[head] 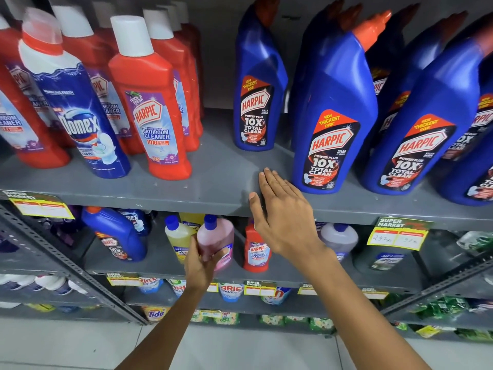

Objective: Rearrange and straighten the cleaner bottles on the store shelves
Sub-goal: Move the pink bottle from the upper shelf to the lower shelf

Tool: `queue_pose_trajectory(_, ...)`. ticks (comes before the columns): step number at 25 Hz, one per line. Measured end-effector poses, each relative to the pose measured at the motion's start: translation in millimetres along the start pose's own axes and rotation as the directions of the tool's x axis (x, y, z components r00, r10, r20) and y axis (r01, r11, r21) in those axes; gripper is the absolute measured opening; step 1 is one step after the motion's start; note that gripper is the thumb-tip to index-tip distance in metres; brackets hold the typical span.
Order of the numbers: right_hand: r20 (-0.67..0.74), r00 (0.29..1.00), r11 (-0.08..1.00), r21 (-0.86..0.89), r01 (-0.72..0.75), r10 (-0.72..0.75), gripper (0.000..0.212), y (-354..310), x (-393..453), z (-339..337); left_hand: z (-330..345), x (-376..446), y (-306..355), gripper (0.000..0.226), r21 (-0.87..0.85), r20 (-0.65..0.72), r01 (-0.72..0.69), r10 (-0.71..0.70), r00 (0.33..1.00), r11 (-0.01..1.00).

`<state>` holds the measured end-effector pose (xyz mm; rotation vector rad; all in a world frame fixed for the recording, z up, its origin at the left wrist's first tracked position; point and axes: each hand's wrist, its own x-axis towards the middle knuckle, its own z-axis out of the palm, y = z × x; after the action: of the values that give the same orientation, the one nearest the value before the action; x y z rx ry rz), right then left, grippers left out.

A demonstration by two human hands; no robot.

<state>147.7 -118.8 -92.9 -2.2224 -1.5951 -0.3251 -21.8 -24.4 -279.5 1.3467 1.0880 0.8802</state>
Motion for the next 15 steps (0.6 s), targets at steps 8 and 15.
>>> queue_pose_trajectory(8,-0.025,0.999,0.998,-0.042,0.041,-0.042,0.064,0.0,10.8,7.9,-3.0,3.1,-2.2,0.076,0.153,0.012,-0.043,0.041,0.999,0.987)
queue_pose_trajectory(15,-0.068,0.996,0.998,-0.051,0.049,-0.052,0.062,1.7,9.8,11.1,-15.1,-3.4,-9.1,0.081,0.445,0.017,-0.047,0.044,0.999,0.895)
